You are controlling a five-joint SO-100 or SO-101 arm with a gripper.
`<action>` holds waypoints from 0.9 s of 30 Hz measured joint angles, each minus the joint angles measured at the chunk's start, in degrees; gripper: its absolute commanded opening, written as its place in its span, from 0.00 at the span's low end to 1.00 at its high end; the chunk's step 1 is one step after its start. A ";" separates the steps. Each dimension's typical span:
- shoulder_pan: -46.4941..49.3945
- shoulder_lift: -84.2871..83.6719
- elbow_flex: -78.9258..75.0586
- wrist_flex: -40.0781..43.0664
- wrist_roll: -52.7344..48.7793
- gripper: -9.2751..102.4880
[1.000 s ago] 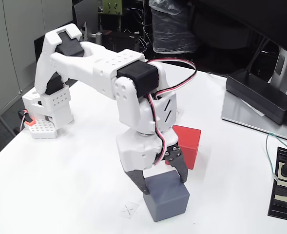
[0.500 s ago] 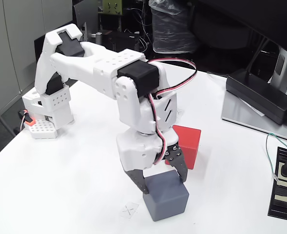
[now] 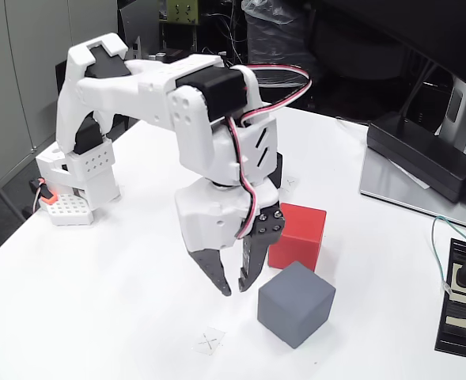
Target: Stack the three blocks in an ordered color.
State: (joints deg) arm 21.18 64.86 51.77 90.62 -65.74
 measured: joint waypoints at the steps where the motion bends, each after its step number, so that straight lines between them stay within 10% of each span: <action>1: 0.00 0.00 0.00 0.00 0.00 0.09; 27: -4.83 0.00 -13.71 0.09 -13.01 0.31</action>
State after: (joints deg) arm 16.35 64.86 38.06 90.70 -78.75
